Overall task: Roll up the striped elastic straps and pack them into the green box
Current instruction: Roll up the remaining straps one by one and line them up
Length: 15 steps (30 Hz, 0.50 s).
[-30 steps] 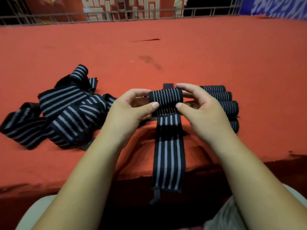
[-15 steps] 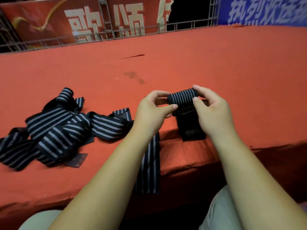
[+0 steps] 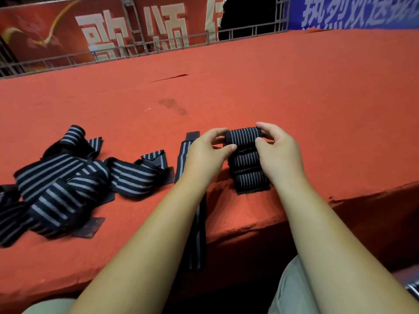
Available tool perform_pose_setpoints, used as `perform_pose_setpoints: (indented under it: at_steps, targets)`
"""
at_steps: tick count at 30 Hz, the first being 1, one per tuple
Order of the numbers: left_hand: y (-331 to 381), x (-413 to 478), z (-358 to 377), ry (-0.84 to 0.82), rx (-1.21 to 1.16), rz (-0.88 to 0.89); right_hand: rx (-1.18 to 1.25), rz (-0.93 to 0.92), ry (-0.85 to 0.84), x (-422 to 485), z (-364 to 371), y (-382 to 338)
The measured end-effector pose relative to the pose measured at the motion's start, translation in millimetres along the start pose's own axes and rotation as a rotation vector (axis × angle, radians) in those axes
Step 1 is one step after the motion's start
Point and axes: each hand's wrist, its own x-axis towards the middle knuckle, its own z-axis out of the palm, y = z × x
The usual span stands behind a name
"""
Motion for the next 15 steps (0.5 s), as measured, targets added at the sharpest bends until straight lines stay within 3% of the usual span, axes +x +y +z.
perform_pose_setpoints:
  at_steps: [5,9,15]
  targets:
    - [5.6,-8.0,-15.0,0.01,-0.01,-0.052,-0.029,-0.062,0.125,-6.8,0.7,-4.8]
    - [3.2,-20.6,-43.2,-0.007,-0.04,-0.079,0.083,-0.149,0.246,-21.4,6.0,-21.5]
    - [-21.0,-45.1,-107.4,0.104,-0.028,-0.151,0.15,-0.236,0.122,-46.9,50.6,-39.4]
